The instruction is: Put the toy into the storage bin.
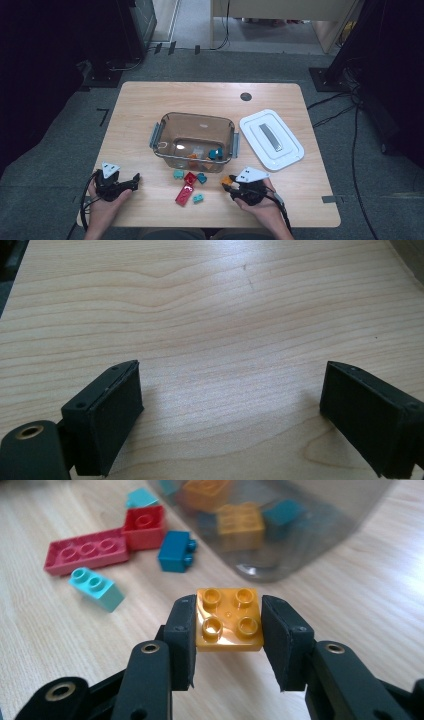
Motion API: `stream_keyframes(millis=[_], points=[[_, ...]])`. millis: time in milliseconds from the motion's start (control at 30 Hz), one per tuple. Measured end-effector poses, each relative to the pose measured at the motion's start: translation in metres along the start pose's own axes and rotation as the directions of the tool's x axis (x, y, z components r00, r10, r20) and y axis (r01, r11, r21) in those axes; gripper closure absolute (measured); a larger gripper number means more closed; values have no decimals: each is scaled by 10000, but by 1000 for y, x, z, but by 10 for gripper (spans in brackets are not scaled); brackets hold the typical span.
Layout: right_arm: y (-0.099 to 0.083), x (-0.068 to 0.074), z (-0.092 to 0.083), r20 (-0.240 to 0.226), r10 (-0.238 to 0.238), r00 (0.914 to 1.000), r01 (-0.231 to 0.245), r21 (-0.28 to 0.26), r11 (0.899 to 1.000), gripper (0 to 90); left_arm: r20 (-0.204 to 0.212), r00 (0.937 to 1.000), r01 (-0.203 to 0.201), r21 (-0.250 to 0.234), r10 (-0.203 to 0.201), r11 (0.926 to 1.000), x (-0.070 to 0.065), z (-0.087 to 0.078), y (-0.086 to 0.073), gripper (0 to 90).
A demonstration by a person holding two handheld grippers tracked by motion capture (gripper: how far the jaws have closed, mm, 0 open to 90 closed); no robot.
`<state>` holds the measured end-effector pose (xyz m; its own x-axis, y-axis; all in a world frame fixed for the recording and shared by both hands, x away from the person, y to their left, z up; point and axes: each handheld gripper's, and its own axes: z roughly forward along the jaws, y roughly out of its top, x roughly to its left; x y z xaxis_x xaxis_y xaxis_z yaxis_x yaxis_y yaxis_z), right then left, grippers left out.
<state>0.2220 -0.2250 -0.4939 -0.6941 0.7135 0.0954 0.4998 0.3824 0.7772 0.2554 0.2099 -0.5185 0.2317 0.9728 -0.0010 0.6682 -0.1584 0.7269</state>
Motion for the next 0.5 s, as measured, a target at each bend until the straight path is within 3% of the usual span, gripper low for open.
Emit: stream_keyframes(millis=[167,500], points=[[3,-14,-17,275,606,9978,-601,-198,9980,603,0,10000,-1,1,1,10000,0,0,0,100],[11,-39,-47,736,1268,9892,-1240,-412,9914,603,-2,10000,-1,1,1,10000,0,0,0,100]])
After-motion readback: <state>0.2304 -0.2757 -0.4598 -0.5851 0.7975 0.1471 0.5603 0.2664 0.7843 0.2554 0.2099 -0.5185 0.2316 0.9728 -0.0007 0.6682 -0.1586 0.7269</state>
